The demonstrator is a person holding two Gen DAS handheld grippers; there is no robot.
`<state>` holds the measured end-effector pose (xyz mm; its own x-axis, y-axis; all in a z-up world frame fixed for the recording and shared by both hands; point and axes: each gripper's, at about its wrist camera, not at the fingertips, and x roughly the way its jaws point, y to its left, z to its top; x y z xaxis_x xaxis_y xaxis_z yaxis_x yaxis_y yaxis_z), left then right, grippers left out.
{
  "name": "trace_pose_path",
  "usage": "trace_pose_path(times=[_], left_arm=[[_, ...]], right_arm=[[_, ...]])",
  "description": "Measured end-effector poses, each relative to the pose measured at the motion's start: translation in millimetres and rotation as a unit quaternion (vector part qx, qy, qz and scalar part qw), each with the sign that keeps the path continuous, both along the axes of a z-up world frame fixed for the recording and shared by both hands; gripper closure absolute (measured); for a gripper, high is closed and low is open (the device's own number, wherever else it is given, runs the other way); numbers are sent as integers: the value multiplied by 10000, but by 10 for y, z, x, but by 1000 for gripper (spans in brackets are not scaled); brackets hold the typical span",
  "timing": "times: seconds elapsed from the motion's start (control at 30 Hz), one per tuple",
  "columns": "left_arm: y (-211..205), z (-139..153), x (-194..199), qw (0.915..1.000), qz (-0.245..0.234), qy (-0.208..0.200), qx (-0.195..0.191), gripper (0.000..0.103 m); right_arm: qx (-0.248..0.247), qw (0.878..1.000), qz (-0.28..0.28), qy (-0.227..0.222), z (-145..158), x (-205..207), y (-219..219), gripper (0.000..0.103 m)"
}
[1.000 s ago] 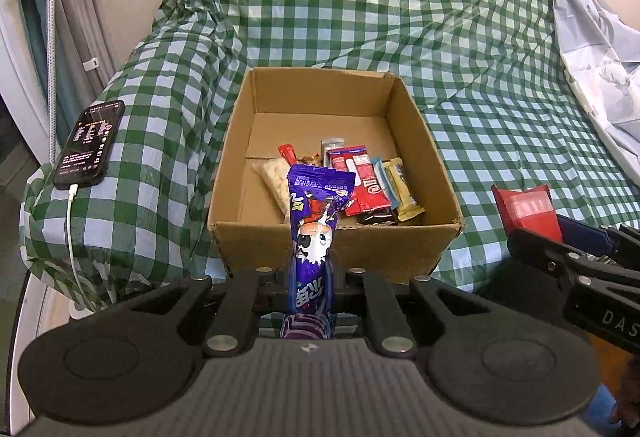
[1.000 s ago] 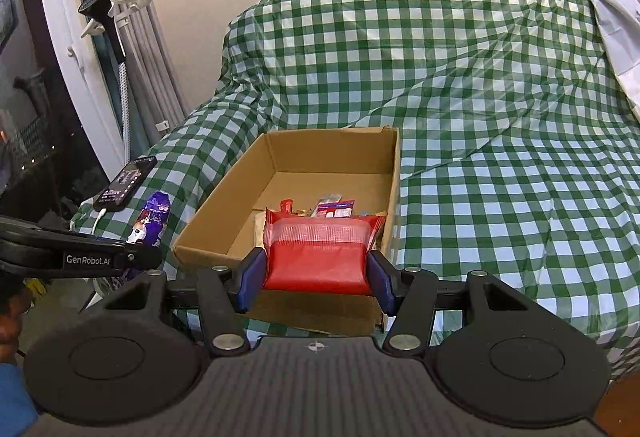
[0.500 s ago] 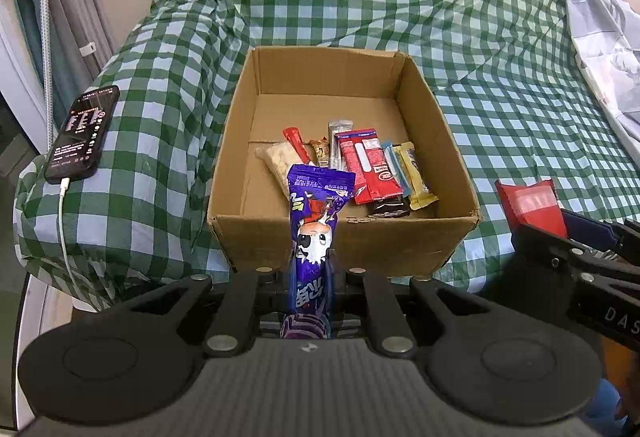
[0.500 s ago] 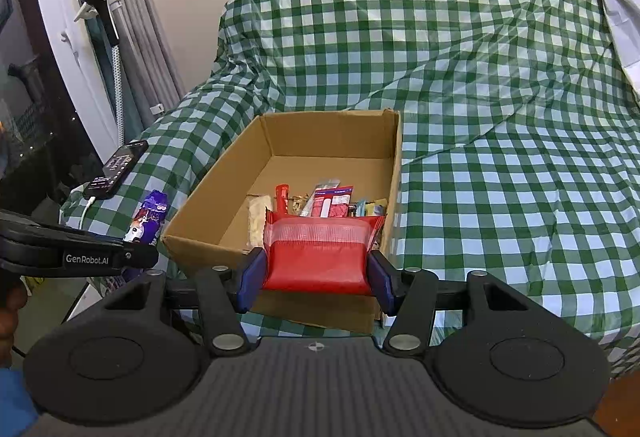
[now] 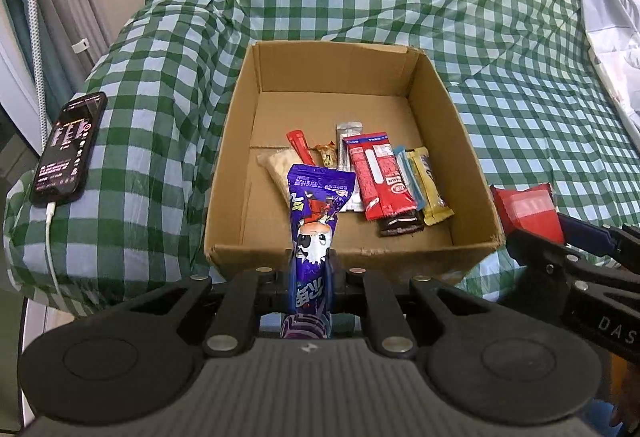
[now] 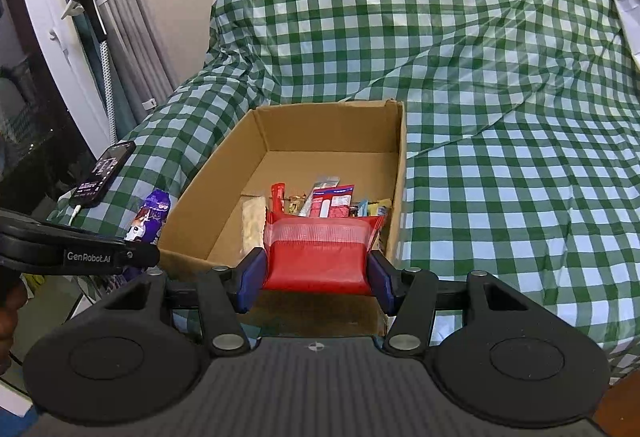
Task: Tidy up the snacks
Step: 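Carry the purple bar with left tool while right tool carries red pack into box, then open both tools to drop the purple bar and red pack in box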
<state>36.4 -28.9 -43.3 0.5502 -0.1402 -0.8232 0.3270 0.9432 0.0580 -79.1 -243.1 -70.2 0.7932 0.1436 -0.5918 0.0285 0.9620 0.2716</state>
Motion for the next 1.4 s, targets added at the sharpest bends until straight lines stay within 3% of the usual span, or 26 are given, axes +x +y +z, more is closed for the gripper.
trace_pose_path(times=[0.37,0.7,1.17,1.23,1.27,1.3,1.33,1.4], left_arm=[[-158,-37,616,9999,57,151,0,89],[-331,-274,1201,9989,66,431,164,89],[-418,-575,1623,9975,53,551,434,87],[-445,-596,1667,9973,-18,517,529,55],[-449,-590,1684,9971,-19,497,574,15],[-441,-569,1686,9973,28,406,606,1],[-420,-534,1659,9975,136,176,668,0],[-383,-496,1615,9978,66,81,652,0]], right_arm=[[114,9998,1,142,-100,520,-106,46],[85,9997,-4,237,-282,1110,-179,45],[70,9990,-25,440,-551,1585,-225,45],[92,9990,-17,438,-575,1635,-231,40],[124,9989,9,454,-589,1671,-234,36],[149,9988,5,475,-593,1688,-236,21],[146,9987,-61,481,-590,1701,-241,9],[92,9989,-176,416,-564,1678,-253,7]])
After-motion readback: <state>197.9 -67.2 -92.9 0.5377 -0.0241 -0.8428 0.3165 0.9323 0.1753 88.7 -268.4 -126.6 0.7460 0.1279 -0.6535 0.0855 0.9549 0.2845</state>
